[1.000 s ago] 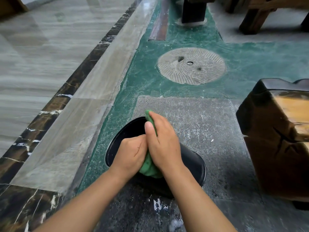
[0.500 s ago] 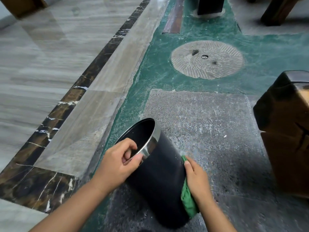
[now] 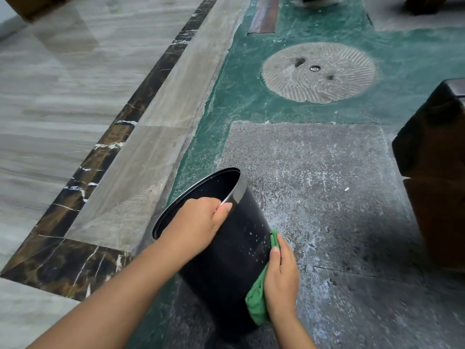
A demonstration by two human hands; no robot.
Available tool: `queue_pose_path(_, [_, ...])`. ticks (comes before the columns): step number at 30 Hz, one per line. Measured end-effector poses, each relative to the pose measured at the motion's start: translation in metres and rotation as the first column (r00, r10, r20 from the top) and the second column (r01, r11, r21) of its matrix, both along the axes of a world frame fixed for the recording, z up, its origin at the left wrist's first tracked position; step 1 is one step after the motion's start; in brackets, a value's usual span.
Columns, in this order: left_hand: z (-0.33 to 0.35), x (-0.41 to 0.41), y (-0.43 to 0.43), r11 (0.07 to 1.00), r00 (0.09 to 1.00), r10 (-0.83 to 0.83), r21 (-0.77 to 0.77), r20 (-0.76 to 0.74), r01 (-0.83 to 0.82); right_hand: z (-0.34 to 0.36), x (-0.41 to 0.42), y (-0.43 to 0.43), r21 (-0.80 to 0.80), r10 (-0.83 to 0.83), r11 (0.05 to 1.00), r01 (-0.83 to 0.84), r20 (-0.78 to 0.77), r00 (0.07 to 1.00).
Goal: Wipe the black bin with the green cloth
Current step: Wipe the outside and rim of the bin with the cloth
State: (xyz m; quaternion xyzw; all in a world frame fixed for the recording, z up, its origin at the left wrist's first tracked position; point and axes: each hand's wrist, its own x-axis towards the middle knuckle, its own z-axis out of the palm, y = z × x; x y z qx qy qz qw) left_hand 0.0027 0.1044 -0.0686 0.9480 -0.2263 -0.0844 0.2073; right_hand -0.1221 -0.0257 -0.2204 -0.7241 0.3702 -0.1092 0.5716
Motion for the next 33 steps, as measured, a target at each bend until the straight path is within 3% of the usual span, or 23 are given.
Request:
queue_pose_path(7, [-0.011, -0.017, -0.034, 0.987, 0.991, -0.129, -0.102, -0.023, 0.126, -0.001, 0.001, -0.028, 0.186, -0.099, 0.977, 0.106, -0.048, 0.994])
queue_pose_path(12, [-0.020, -0.015, -0.057, 0.944, 0.992, -0.087, -0.325, -0.090, 0.053, 0.000, 0.005, -0.080, -0.009, -0.087, 0.996, 0.087, -0.056, 0.995])
queue_pose_path(16, [-0.029, -0.010, -0.066, 0.927, 0.994, -0.088, -0.370, -0.062, 0.059, 0.015, 0.023, -0.092, -0.068, -0.117, 0.991, 0.118, 0.013, 0.993])
queue_pose_path(21, [-0.029, 0.004, -0.058, 0.920, 0.999, -0.036, -0.390, -0.029, 0.021, 0.066, 0.060, -0.048, -0.198, 0.068, 0.980, -0.017, 0.256, 0.964])
queue_pose_path(24, [-0.027, 0.010, -0.051, 0.927, 1.000, -0.022, -0.375, 0.009, 0.024, 0.099, 0.087, -0.018, -0.249, 0.195, 0.961, -0.119, 0.308, 0.931])
queue_pose_path(30, [-0.033, 0.015, -0.038, 0.943, 0.993, 0.031, -0.332, 0.118, 0.010, 0.119, 0.133, -0.020, -0.456, 0.440, 0.827, -0.329, 0.161, 0.883])
queue_pose_path(33, [-0.035, 0.015, -0.028, 0.962, 0.983, 0.026, -0.272, 0.184, 0.026, 0.107, 0.147, -0.037, -0.412, 0.458, 0.827, -0.383, 0.100, 0.883])
